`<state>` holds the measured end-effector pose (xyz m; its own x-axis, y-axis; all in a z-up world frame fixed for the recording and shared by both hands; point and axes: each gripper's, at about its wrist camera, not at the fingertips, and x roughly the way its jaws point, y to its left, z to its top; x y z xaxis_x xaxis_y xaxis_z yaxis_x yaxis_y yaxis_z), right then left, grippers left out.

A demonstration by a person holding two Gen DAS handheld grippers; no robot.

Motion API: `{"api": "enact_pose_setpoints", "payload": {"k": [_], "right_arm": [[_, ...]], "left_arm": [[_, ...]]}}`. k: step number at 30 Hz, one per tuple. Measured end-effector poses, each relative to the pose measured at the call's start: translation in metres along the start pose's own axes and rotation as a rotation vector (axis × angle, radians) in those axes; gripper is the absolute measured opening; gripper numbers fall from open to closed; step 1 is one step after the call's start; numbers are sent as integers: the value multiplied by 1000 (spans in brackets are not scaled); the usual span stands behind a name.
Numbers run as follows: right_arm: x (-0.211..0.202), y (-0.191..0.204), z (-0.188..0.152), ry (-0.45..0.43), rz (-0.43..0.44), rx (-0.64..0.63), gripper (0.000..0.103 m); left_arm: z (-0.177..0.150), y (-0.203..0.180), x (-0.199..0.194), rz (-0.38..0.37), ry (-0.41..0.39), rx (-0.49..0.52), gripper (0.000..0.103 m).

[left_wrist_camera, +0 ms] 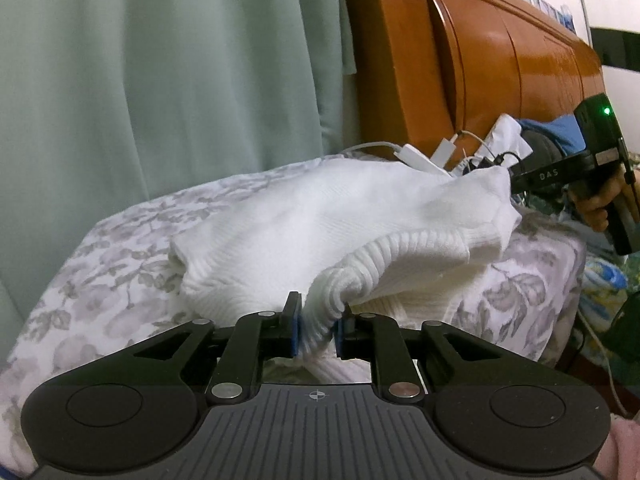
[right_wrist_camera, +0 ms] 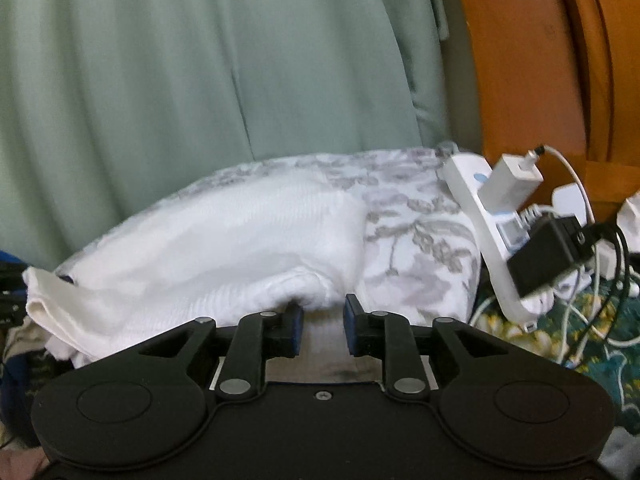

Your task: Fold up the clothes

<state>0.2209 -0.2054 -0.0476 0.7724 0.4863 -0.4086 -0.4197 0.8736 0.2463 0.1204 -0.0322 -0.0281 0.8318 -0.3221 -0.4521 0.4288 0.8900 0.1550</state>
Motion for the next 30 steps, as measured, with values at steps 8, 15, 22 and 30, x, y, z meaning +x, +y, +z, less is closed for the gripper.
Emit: {"api": "enact_pose_setpoints", "payload": {"k": [8,15,22,30], "right_arm": [[-13,-6,-3,22,-23,2,22],[-30,-11,-1,7,-69,22,33],[-48,-11,13,-58,-85,31,52],[-39,9,34,-81,-22,-21,61]], "left_arm": [[1,-1,-10,-16,16,7,26],[4,-1,-32,0,7,38,49],[15,3,-52,49,-37,62,78],[42,5,-47,83,-118,59,86]]}}
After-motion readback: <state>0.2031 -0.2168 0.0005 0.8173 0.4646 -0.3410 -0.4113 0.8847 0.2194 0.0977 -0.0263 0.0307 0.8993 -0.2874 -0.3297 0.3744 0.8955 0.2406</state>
